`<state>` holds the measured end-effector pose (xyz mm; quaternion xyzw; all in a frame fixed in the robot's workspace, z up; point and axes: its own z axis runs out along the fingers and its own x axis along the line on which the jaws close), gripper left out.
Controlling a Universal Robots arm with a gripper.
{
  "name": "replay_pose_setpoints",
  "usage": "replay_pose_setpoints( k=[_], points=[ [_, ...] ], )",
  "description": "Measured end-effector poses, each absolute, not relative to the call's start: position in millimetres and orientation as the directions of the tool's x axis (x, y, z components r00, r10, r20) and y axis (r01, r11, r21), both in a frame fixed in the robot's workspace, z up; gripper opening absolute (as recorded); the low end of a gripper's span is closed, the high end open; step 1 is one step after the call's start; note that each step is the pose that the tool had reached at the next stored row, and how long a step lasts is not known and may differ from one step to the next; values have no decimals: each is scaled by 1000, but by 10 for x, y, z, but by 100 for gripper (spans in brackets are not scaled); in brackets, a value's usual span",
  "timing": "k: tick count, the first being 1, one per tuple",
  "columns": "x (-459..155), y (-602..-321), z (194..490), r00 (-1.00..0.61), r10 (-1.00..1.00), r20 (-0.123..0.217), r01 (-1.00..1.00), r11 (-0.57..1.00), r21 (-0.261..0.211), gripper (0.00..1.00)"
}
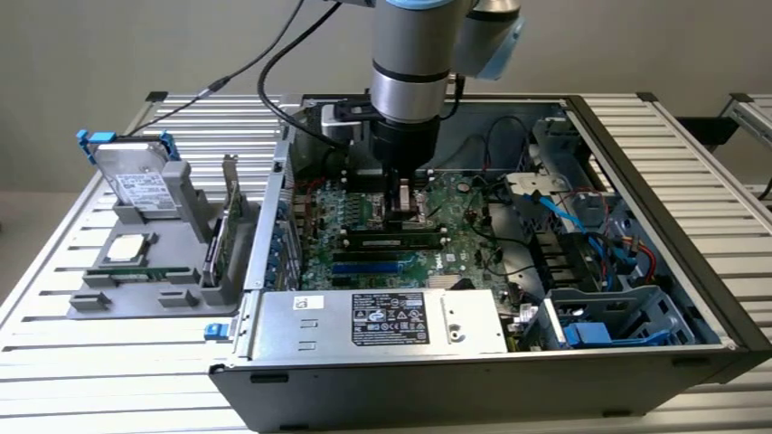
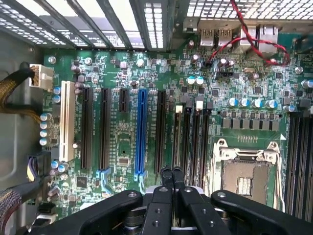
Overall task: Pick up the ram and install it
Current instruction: 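Press down the ram until it locks into place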
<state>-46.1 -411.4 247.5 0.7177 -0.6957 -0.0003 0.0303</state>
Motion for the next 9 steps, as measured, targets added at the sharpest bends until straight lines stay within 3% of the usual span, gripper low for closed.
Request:
replay_pose_setpoints(
  k=[9],
  points=[
    [-376,-4114,2535,32,-999,41,-999,-30,44,10]
  ],
)
